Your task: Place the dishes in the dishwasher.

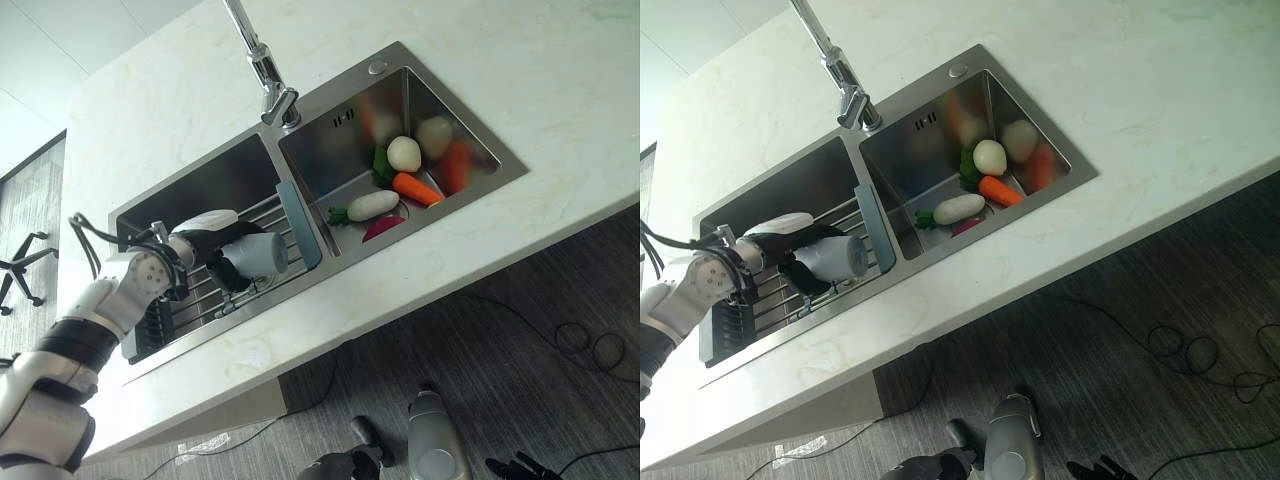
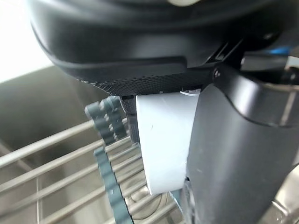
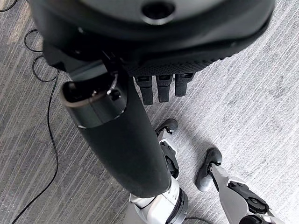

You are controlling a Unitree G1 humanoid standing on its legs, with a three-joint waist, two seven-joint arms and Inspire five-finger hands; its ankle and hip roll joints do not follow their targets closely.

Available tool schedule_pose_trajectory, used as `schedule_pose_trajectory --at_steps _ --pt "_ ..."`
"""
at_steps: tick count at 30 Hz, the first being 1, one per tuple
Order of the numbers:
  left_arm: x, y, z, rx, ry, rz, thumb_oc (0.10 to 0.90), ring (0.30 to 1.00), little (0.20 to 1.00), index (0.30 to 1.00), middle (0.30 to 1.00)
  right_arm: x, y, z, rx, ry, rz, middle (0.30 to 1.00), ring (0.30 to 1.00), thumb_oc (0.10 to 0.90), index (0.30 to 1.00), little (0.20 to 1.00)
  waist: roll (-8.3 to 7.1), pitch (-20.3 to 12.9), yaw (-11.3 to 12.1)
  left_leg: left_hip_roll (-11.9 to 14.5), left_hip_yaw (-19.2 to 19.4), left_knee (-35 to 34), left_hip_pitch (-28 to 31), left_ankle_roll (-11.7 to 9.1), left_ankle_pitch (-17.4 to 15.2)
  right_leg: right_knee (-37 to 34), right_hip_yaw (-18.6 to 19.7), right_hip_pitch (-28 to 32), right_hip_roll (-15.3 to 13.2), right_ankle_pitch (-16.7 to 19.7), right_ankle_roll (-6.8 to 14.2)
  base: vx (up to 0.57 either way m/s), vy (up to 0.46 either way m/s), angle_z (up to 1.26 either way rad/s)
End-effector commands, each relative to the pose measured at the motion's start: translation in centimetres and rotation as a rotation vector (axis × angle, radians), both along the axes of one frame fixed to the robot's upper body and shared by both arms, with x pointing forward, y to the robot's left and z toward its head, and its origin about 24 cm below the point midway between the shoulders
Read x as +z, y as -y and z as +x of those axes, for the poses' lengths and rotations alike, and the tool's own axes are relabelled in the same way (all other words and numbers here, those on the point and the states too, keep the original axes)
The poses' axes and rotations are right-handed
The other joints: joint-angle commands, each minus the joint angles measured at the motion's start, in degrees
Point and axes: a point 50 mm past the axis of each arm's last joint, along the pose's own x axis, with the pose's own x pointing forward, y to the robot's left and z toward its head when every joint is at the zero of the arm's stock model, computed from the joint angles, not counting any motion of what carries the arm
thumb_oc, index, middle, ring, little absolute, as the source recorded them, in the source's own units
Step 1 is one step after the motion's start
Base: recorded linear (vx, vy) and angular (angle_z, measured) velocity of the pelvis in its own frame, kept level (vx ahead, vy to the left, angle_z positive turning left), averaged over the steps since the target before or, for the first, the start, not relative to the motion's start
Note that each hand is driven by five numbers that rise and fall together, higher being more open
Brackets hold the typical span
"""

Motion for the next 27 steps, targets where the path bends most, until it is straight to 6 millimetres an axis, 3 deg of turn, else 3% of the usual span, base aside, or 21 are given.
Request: schedule_pose_trajectory --at_steps 1,7,16,18,22,24,27 --pt "4.6 -0.4 -0.1 -0.037 0.175 -0.053 0.4 0.3 0.3 0.3 0.3 0.2 0.7 -2.6 -0.031 -0.033 -0.007 0.9 0.9 0.8 0.9 0.9 -2.07 -4.08 -1.07 3.0 -5.04 12.12 -2.85 -2.55 -13.84 -12.95 0.27 5.02 -4.8 4.19 10.16 -0.04 0.002 -0.02" --pt "6.4 -1.4 -0.5 0.01 0.383 -0.12 0.4 0.3 0.3 0.3 0.3 -0.1 0.3 -3.1 -0.037 -0.061 -0.009 0.9 0.9 0.8 0.9 0.9 -1.83 -6.23 -0.08 4.1 -4.5 12.12 -1.65 -3.04 -13.75 -12.95 -1.93 6.84 -5.17 3.31 9.77 -0.03 0.013 0.09" --pt "13.7 -4.6 -3.8 0.082 0.805 -0.083 0.4 0.3 0.3 0.3 0.3 -0.7 -0.4 -4.0 -0.071 -0.088 -0.011 0.9 0.9 0.8 0.9 0.9 -1.6 -8.84 2.59 4.76 -5.89 12.12 -0.69 -3.54 -13.99 -12.95 -4.65 9.71 -5.26 1.83 9.22 0.0 0.005 0.15" --pt "16.0 -5.6 -5.6 0.116 0.942 -0.101 0.4 0.3 0.3 0.3 0.3 -0.9 -0.5 -4.9 -0.086 -0.129 -0.014 0.9 0.9 0.8 0.9 0.9 -1.53 -9.68 4.59 4.56 -7.59 12.12 -0.86 -3.61 -14.19 -12.95 -6.14 11.07 -5.26 0.9 8.81 0.0 0.028 0.34" --pt "18.5 -5.9 -8.5 0.115 1.163 -0.083 0.4 0.3 0.3 0.3 0.3 -1.4 -1.2 -5.6 -0.06 -0.179 -0.001 0.9 0.9 0.8 0.9 0.9 -2.06 -10.73 7.65 4.31 -10.65 12.12 -1.04 -3.57 -14.43 -12.95 -8.62 13.26 -4.88 -0.47 7.92 0.0 -0.02 0.49" --pt "20.0 -6.0 -12.0 0.075 1.479 -0.115 0.4 0.3 0.3 0.3 0.3 -1.8 -2.1 -5.4 0.023 -0.212 0.012 0.9 0.9 0.8 0.9 0.9 -3.15 -11.83 10.9 3.9 -14.15 12.12 -1.16 -3.52 -14.52 -12.95 -10.75 14.98 -4.23 -1.83 6.67 0.03 -0.135 0.73" --pt "17.5 -7.8 -15.5 0.162 1.664 -0.022 0.4 0.3 0.3 0.3 0.3 -2.4 -3.9 -3.5 0.236 -0.219 0.031 0.9 0.9 0.8 0.9 0.9 -4.74 -12.59 16.01 3.89 -18.58 12.12 -1.57 -4.25 -13.37 -12.95 -13.59 16.58 -3.06 -3.16 4.76 0.03 -0.209 1.09"
